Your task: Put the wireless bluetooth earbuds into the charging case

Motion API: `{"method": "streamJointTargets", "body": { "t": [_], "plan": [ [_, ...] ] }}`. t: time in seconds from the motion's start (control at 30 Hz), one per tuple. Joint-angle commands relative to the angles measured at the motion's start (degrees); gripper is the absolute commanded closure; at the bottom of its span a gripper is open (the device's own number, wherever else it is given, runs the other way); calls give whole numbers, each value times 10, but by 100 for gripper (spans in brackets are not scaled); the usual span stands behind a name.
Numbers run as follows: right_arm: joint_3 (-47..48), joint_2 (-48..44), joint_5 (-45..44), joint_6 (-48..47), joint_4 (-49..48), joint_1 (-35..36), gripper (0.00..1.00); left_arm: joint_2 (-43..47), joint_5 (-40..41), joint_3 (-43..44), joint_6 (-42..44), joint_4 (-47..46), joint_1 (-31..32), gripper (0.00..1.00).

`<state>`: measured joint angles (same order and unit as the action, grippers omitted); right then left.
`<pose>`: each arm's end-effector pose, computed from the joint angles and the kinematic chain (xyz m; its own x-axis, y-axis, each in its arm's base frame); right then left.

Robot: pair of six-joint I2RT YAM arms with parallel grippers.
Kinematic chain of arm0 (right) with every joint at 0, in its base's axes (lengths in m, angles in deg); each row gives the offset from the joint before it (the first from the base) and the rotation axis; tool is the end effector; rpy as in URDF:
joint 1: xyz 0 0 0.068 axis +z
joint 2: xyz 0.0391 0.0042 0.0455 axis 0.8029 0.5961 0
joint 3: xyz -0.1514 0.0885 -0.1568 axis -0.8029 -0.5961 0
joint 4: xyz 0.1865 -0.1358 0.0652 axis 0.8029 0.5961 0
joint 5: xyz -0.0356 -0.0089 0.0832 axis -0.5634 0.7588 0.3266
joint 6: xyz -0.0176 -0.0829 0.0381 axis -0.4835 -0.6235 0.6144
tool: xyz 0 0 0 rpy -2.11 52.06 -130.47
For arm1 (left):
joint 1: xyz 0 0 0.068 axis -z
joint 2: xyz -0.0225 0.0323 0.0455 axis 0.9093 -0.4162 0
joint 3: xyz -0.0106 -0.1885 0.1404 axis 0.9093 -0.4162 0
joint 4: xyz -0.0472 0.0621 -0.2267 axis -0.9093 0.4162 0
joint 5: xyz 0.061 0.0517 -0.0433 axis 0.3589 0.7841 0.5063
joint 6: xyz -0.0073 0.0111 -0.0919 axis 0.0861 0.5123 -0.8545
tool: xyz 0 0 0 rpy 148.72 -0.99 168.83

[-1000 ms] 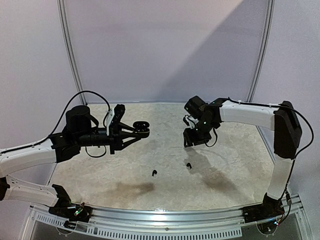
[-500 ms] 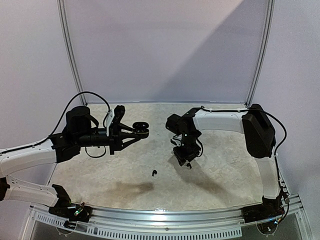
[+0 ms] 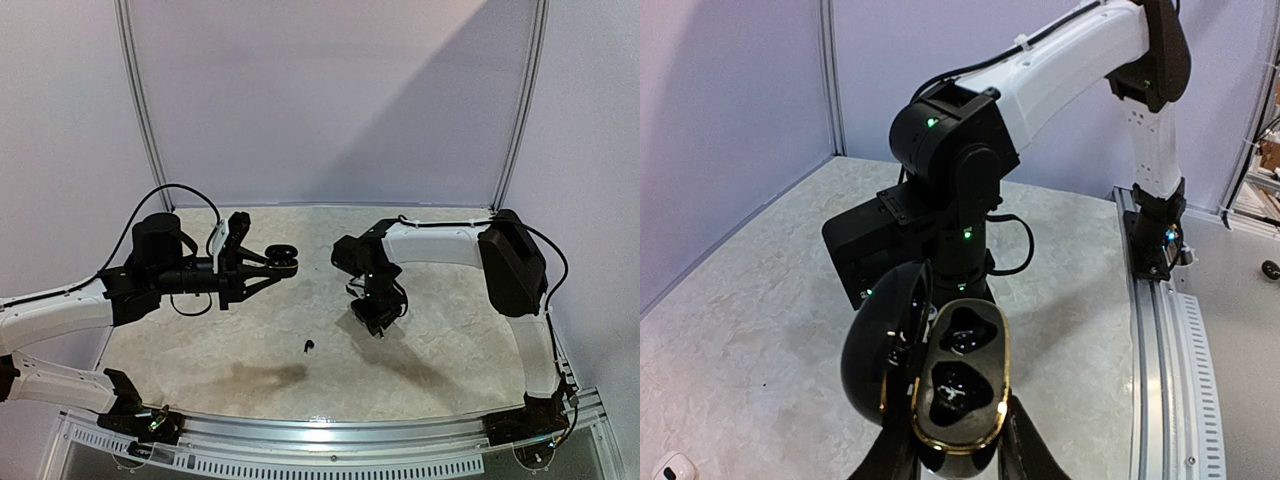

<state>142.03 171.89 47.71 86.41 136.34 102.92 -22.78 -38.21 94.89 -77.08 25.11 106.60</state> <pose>0.2399 0.2770 0.0815 -0.8614 -0.5021 0.0767 -0.5066 0.8601 -0.0589 0.1841 -0.2176 0.2447 -0.1329 0.1540 -0.9791 0.9449 0.3179 -0.0783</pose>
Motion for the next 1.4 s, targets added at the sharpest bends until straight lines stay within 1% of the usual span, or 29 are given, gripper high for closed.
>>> {"method": "streamJointTargets", "body": {
  "t": [0.0, 0.3, 0.4, 0.53, 0.77, 0.9, 1.03, 1.1, 1.2, 1.27, 1.37],
  "plan": [
    [6, 17, -29, 2, 7, 3, 72, 13, -4, -10, 6, 5, -7, 100],
    [29, 33, -8, -6, -2, 3, 73, 14, -5, -8, 9, 9, -8, 100],
    [26, 34, -7, -4, 2, 3, 79, 15, -5, -8, 11, 11, -8, 100],
    [21, 29, -13, -2, 5, 4, 80, 14, -5, -8, 11, 11, -8, 100],
    [26, 23, -12, 0, 12, 3, 99, 16, -5, -8, 12, 12, -7, 100],
    [47, -3, -25, 2, 19, 4, 100, 18, 1, -8, 9, 7, -7, 100],
    [95, -53, -48, 0, 23, 4, 100, 21, 36, -9, 16, -23, -7, 100],
    [110, -98, -55, -4, -8, 7, 100, 20, 59, -12, 26, -46, -6, 100],
    [104, -168, -54, -23, -91, 19, 100, 14, 75, -19, 48, -82, -3, 100],
    [84, -214, -51, -42, -174, 38, 100, 9, 88, -24, 63, -116, 1, 100],
    [32, -285, -51, -82, -318, 74, 100, -1, 129, -25, 71, -159, 5, 100]
  ]
}}
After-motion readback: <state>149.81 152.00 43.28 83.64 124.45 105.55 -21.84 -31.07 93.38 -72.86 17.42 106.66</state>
